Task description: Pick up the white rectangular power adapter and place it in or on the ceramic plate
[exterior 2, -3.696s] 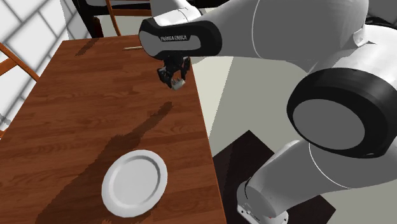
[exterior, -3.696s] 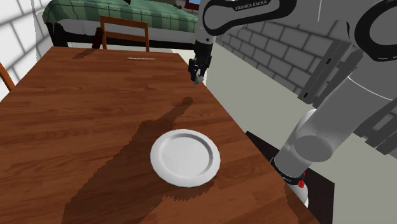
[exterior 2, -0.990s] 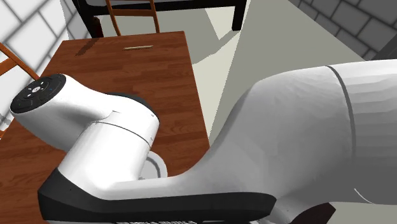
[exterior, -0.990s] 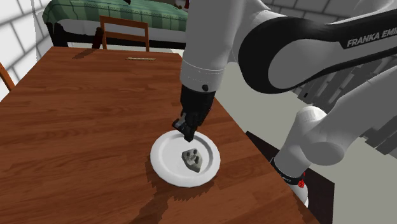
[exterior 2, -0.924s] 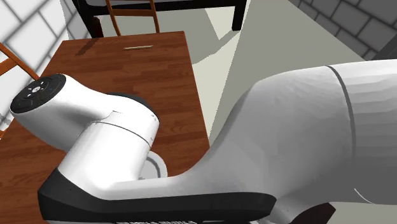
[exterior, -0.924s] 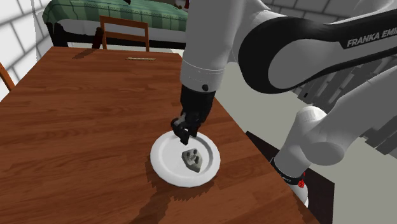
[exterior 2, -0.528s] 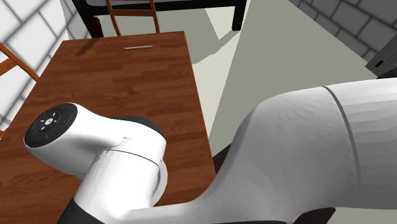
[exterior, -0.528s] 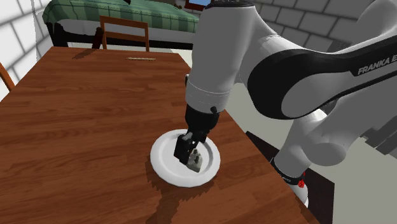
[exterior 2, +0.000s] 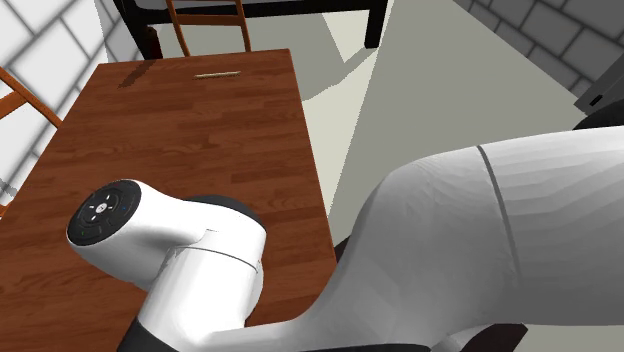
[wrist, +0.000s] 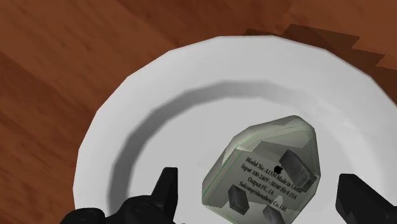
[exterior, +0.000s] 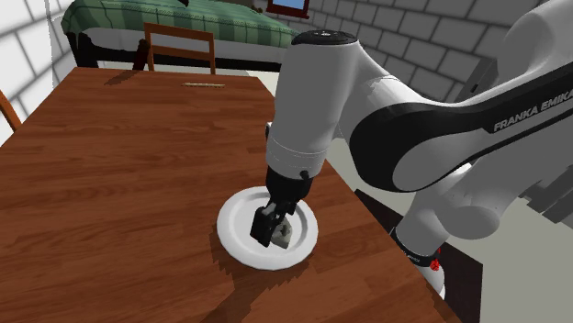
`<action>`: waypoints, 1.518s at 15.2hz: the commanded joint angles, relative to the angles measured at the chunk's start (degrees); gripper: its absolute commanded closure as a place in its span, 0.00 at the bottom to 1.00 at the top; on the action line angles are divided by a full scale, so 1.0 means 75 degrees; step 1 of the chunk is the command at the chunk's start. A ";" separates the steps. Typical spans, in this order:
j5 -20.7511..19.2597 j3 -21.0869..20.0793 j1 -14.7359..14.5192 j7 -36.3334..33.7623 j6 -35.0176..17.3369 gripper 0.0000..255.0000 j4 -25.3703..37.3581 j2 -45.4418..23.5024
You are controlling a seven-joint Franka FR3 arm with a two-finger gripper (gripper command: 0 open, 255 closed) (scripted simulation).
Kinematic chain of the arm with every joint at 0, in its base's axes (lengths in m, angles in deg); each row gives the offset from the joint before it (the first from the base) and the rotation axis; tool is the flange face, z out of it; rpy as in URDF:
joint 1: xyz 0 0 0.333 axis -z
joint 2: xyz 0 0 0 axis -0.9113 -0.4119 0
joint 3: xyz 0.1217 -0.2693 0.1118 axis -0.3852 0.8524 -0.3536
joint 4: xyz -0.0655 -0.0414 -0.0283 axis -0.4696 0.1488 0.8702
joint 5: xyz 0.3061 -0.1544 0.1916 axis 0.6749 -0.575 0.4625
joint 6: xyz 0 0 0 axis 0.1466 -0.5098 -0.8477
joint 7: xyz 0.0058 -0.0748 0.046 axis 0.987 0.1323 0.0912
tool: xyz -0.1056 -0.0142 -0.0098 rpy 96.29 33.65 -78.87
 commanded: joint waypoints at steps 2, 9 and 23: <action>-0.0001 -0.0007 0.0000 -0.0006 -0.0013 0.00 -0.0004 -0.0008; 0.0001 -0.0005 -0.0002 -0.0004 -0.0010 1.00 -0.0006 -0.0002; -0.0013 0.0212 -0.0007 0.0057 0.0982 1.00 0.0677 0.0318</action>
